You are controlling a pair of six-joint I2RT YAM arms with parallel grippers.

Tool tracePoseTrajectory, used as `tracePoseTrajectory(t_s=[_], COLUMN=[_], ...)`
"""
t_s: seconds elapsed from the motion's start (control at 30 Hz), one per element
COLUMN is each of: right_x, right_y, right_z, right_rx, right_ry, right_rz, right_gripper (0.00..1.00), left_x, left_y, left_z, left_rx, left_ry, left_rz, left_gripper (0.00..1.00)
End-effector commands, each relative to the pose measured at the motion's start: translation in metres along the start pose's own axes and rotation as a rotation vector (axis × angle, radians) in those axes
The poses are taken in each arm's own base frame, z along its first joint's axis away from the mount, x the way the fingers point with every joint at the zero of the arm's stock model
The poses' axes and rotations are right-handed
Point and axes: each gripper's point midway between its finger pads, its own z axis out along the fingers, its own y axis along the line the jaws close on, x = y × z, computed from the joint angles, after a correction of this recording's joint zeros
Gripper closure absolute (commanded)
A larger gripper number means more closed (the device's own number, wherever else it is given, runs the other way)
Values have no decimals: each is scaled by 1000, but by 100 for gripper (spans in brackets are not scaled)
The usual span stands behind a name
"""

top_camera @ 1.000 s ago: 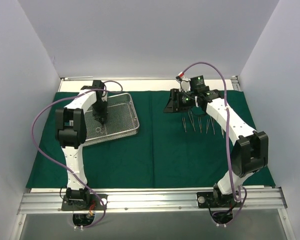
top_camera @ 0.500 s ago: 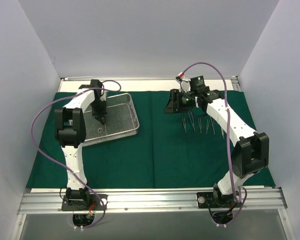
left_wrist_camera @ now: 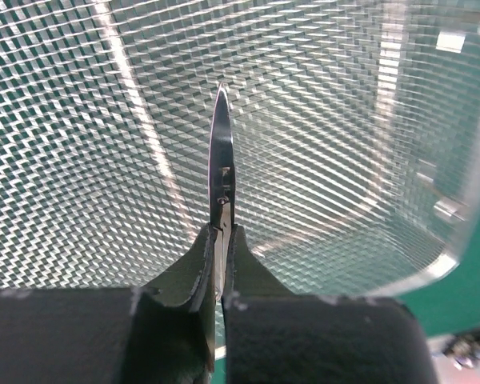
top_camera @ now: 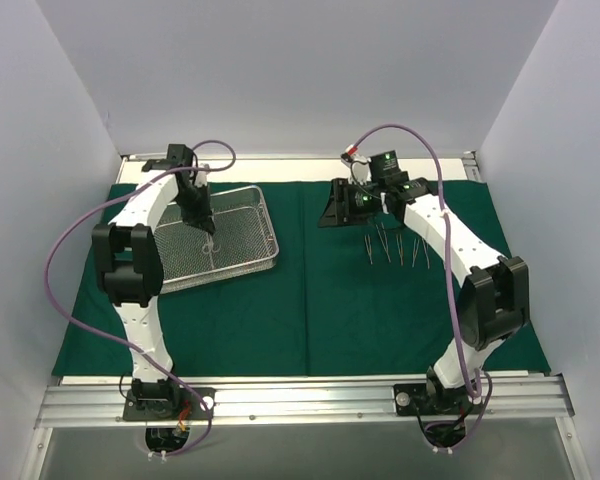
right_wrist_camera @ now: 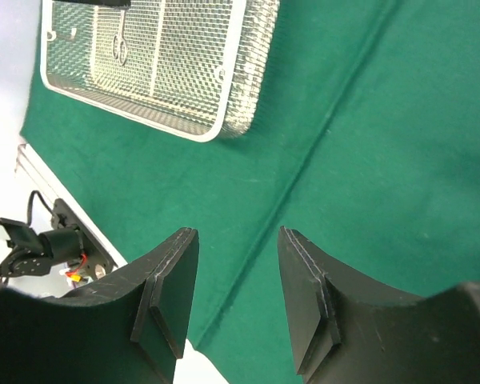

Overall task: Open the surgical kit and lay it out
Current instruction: Pick up the medical item from the container, then place the medical item in the surgical kit.

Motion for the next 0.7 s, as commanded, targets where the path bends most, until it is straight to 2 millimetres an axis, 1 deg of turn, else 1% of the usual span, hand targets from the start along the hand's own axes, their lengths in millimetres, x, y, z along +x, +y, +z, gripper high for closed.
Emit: tracePoseTrajectory(t_s=[0.0,0.03,0.07,0.1,0.13,0.17,0.2,0.23,0.27,0.3,0.33,0.37,0.4,0.43,0.47,0.5,0.53,0.57,0.6,0.67], right_x=[-18,-24,-26,-25,-30,-32,-31,-37,-36,-36,-46,-41,-42,-47,-47,-43,-49,-46,-45,-46], right_y=[24,30,35,43,52,59,71,82,90,100,121,127,137,156,165,170,181,189,192,202], right_z=[7,7,8,11,12,12,13,12,12,7,2,3,-3,-10,-12,-12,-17,-16,-14,-16], right_rx=[-94,-115,-131,-167,-192,-210,-252,-293,-328,-365,-450,-483,-519,-592,-625,-654,-700,-729,-747,-782], right_ry=[-31,-46,-48,-41,-58,-65,-57,-83,-82,-92,-147,-136,-151,-190,-199,-181,-216,-206,-193,-202], right_rz=[-28,-24,-20,-21,-22,-27,-35,-54,-26,-21,-71,-12,-8,-49,-43,11,-12,-8,22,1], right_gripper=[55,55,55,54,54,53,53,53,52,52,50,49,47,45,45,44,44,44,44,45], left_x=[-10,-10,-9,-9,-10,-7,-2,-6,0,3,3,6,16,16,20,27,32,36,41,47], left_y=[-35,-41,-53,-62,-69,-74,-88,-96,-101,-107,-119,-125,-129,-138,-143,-149,-156,-161,-167,-176], left_z=[-61,-67,-75,-90,-99,-104,-123,-132,-134,-150,-162,-168,-173,-183,-187,-192,-197,-201,-209,-214], left_rx=[164,199,264,306,345,376,453,496,530,568,644,684,717,779,812,837,876,906,943,997], left_ry=[-114,-132,-138,-170,-191,-190,-211,-247,-239,-269,-292,-288,-284,-307,-299,-310,-305,-302,-296,-294], left_rz=[10,12,14,25,37,30,47,60,40,50,73,50,47,70,48,66,80,89,77,98], left_gripper=[98,98,98,98,98,98,98,98,98,98,98,98,98,98,98,98,98,98,98,98])
